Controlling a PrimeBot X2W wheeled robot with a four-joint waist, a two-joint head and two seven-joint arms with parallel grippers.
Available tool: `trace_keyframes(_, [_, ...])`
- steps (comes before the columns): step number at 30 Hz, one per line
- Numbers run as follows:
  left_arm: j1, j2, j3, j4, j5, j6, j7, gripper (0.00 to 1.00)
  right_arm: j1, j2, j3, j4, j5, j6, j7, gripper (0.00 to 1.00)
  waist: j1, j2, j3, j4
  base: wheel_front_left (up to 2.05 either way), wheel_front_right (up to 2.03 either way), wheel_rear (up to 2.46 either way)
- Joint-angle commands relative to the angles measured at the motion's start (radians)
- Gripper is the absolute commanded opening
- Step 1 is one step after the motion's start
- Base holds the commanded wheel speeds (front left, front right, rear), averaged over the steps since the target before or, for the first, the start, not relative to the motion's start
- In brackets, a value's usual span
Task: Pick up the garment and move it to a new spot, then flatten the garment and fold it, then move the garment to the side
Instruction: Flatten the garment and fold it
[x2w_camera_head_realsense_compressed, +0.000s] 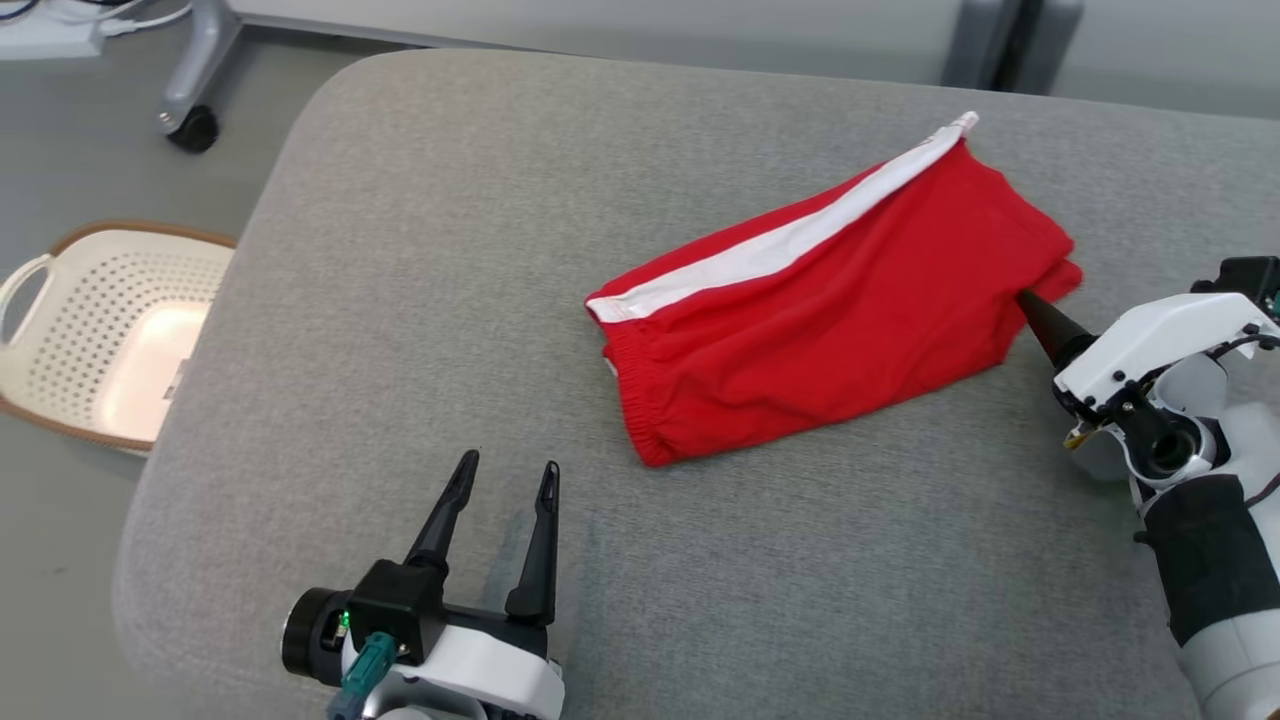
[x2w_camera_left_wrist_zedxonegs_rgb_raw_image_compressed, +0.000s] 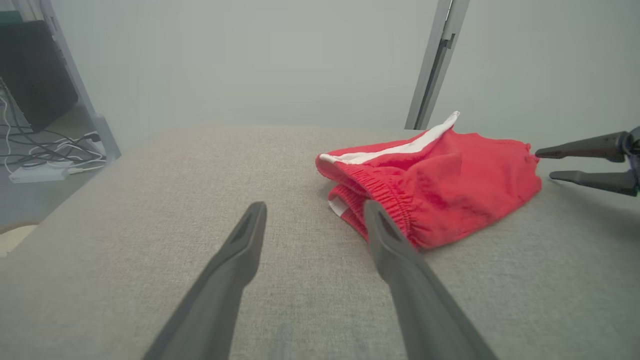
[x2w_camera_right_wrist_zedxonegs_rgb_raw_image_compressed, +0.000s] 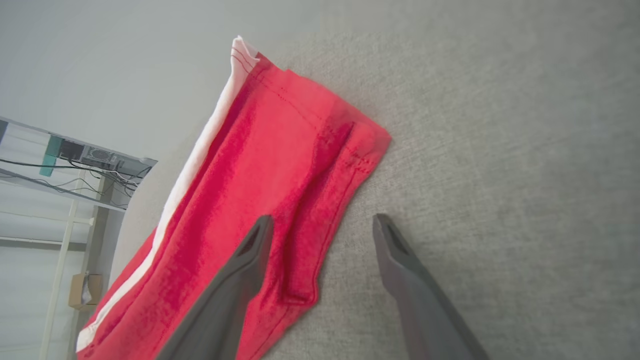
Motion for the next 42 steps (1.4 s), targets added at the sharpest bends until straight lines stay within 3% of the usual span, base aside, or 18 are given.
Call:
trace_keyframes(1, [-0.013,0.002,-0.01,0.002,-0.009,0.005,-0.003,1.0,-0.039,-0.004,-0.022,0.054,-0.016,0.0,0.01,1.0,0.0,0.0,0.008,0.033,0.0,0.0,0.0])
trace_keyframes(18, [-0.024,0.003,-0.043,-0.007,-0.02,0.021,-0.003,1.0,-0.152,-0.055,-0.134,0.275,-0.054,-0.001,-0.084,1.0,0.0,0.0,0.038,0.098,0.0,0.0,0.0])
trace_keyframes(37, [-0.036,0.003,-0.029,-0.074,-0.017,0.038,-0.003,1.0,-0.206,-0.084,-0.174,0.309,-0.128,-0.001,-0.075,1.0,0.0,0.0,0.071,0.142,0.0,0.0,0.0])
trace_keyframes(38, [-0.035,0.003,-0.03,-0.075,-0.017,0.039,-0.003,1.0,-0.207,-0.085,-0.173,0.309,-0.135,-0.001,-0.072,0.56,0.0,0.0,0.071,0.143,0.0,0.0,0.0])
trace_keyframes(40, [-0.033,0.003,-0.032,-0.076,-0.016,0.043,-0.003,1.0,-0.205,-0.089,-0.174,0.309,-0.146,-0.001,-0.074,0.0,0.0,0.0,0.07,0.144,0.0,0.0,0.0])
trace_keyframes(42, [-0.032,0.003,-0.032,-0.076,-0.018,0.046,-0.003,1.0,-0.202,-0.089,-0.179,0.309,-0.154,-0.001,-0.074,0.0,0.0,0.0,0.069,0.144,0.0,0.0,0.0])
